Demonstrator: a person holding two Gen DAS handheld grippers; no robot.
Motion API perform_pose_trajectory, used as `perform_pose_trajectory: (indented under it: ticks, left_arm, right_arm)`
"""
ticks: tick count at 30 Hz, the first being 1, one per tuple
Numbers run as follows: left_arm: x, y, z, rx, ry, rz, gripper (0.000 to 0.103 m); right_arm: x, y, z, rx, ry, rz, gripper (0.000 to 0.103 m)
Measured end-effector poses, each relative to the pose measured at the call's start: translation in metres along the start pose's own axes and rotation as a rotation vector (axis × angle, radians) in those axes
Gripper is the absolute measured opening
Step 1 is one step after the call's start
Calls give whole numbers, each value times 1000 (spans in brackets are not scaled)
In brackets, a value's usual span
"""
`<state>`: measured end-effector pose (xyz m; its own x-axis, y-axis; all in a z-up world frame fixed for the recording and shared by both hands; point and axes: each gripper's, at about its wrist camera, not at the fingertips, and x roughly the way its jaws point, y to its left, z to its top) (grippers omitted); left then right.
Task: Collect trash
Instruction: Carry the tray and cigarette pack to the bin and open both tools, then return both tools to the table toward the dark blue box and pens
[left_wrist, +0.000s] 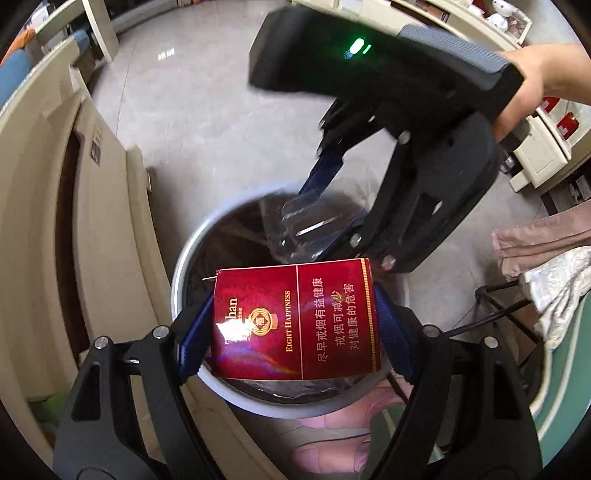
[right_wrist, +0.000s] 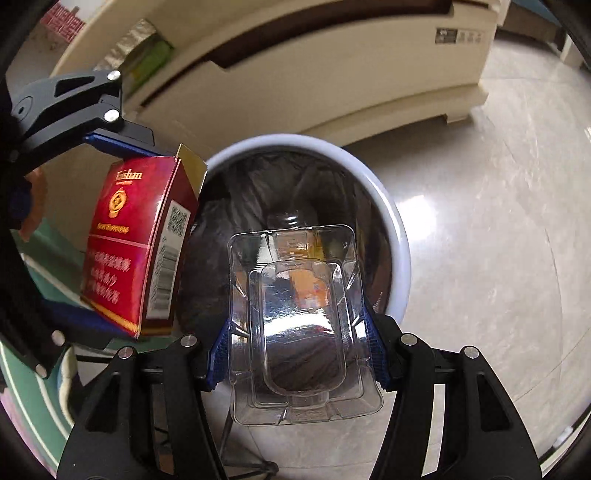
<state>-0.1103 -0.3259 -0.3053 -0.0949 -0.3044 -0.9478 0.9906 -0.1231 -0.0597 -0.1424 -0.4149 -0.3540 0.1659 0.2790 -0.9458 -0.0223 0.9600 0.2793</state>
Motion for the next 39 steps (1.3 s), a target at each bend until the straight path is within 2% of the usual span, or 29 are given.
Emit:
perform_pose_trajectory:
  ticks: [6, 14, 16, 18, 25, 30, 34, 39]
  left_arm:
    - [42, 1, -8, 5, 89, -10, 76]
    - [67, 6, -23, -33, 164, -18, 78]
    - [70, 8, -24, -23, 177, -15, 78]
    - [69, 8, -27, -29, 174, -17, 84]
    - [47, 18, -22, -75, 120, -9, 95]
    - [23, 21, -18, -84, 67, -2, 95]
    - [-14, 16, -4, -68, -15, 16, 95]
    - [-90, 24, 14, -71, -148, 37, 95]
  right_arm:
    - [29, -3, 4, 10, 56, -8, 60]
    - [48, -10, 7, 18, 96, -10, 61]
    - [49, -9, 7, 16, 104, -5, 66]
    - [47, -8, 7, 13, 100, 0, 70]
    - [18, -13, 11, 22, 26, 12, 72]
    - [-20, -21, 11, 31, -42, 6, 72]
    - [-61, -28, 16, 36, -128, -7, 71]
    - [-121, -26, 42, 28, -241, -51, 72]
